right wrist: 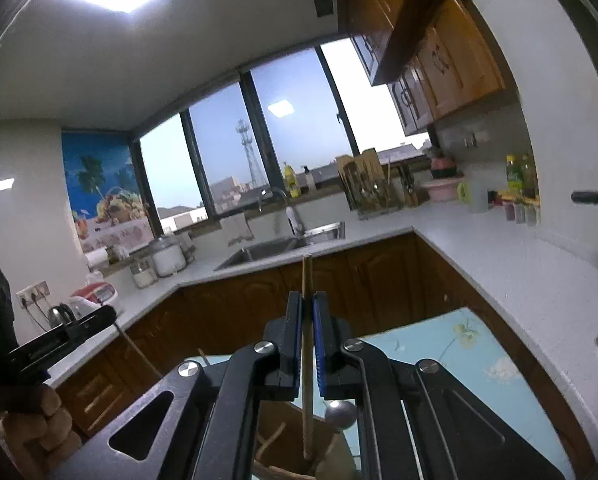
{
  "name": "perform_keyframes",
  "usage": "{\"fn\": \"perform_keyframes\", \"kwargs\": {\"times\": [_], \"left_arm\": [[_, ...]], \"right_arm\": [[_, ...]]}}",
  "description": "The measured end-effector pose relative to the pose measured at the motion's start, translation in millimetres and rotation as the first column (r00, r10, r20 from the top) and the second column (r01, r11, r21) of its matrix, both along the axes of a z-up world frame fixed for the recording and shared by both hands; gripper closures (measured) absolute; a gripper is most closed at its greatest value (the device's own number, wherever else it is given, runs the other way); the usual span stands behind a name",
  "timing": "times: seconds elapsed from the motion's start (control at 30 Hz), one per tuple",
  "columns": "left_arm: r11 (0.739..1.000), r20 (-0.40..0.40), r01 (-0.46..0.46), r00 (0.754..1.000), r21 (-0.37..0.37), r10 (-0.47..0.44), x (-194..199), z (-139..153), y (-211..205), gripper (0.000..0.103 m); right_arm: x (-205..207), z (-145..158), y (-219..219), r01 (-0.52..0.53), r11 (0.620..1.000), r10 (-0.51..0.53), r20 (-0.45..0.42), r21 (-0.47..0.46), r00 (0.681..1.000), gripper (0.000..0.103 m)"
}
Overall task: Organize utensils
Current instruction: 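Carry the chopstick with the right gripper while the left gripper carries the metal utensil into the holder, then open the right gripper to release the chopstick while the left gripper releases the metal utensil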
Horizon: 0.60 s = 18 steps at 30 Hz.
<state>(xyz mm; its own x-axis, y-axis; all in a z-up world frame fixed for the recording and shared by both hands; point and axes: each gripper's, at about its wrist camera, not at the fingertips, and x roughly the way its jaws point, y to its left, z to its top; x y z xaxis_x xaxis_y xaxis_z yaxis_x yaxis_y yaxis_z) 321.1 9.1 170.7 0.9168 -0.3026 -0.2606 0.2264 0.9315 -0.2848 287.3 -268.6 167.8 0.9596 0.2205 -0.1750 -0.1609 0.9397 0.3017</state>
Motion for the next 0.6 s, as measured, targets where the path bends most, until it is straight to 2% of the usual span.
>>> {"fn": "perform_keyframes", "kwargs": {"times": [0.3, 0.47, 0.6], "left_arm": [[1.000, -0.106, -0.013, 0.994, -0.012, 0.011, 23.3, -64.4, -4.3, 0.099], [1.000, -0.148, -0.001, 0.989, 0.000, 0.001, 23.8, -83.9, -7.4, 0.099], [1.000, -0.149, 0.000, 0.989, 0.002, 0.000, 22.5, -86.9, -5.6, 0.098]], "right_arm": [[17.5, -58.0, -3.7, 0.015, 0.999, -0.012, -0.053, 0.049, 0.999, 0.097], [25.8, -75.7, 4.7, -0.005, 0.999, 0.009, -0.113, 0.032, 0.994, 0.097], [24.1, -77.3, 5.6, -0.008, 1.000, 0.011, -0.118, 0.027, 0.993, 0.097]]}}
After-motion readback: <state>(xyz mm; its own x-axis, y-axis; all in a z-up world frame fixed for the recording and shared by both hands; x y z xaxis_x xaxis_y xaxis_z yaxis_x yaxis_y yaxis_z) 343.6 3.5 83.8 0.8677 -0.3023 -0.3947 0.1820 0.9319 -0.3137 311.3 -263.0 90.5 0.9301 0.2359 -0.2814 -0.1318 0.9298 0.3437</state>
